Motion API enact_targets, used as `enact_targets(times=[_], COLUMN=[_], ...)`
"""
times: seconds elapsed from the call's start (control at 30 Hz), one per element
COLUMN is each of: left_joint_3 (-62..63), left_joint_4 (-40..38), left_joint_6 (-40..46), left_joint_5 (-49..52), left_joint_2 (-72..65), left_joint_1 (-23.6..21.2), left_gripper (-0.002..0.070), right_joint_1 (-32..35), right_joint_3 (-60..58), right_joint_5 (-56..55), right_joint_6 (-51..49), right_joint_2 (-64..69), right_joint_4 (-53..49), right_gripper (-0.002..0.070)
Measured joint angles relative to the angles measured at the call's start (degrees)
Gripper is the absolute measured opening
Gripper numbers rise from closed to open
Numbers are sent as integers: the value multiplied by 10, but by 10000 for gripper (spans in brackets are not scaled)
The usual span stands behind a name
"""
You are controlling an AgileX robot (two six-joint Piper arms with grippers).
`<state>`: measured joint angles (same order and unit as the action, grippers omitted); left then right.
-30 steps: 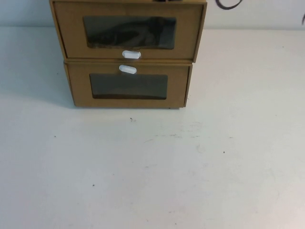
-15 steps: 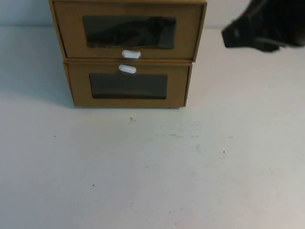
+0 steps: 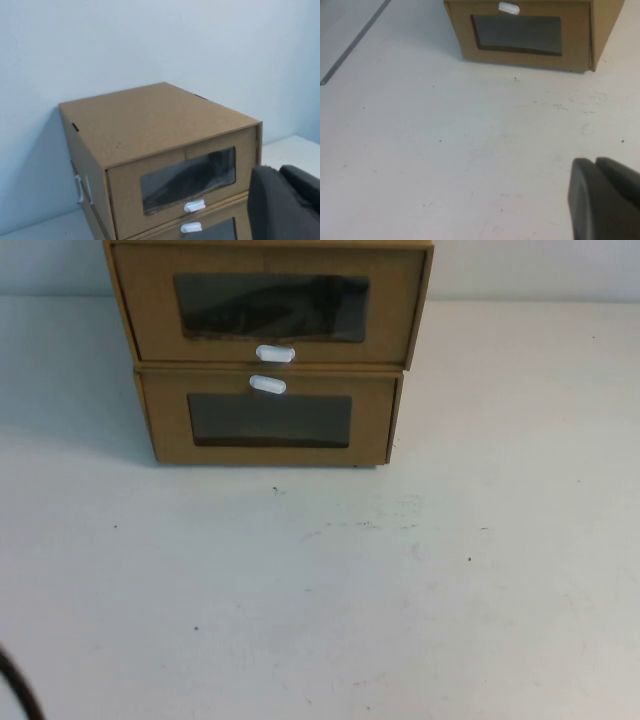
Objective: Close the shoe box
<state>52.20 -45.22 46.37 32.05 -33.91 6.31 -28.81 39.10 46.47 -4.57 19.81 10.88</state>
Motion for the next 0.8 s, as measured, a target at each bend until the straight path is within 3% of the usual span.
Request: enact_targets(times=[0.17,0.37,0.63,0.8], left_joint_3=[-159,-324,-513,-537], left_joint_4=[-17,-37,-48,-51], left_joint_6=[24,62,65,65], left_joint_5=[-77,-149,-284,-310], left_joint_2=[152,293,321,321], left_joint_1=[0,0,0,0], left_gripper=[-5,-5,-5,-5], right_joint_1=[0,0,1,1], right_joint_3=[-62,-157,-324,-378], right_joint_5=[-38,-220,-503,-550], right_joint_6=[-4,-4,-4,-4], right_joint_2=[-81,-105,-86,-68], right_joint_4=[-1,-1,2,6], right_gripper=[-11,-11,-11,-12])
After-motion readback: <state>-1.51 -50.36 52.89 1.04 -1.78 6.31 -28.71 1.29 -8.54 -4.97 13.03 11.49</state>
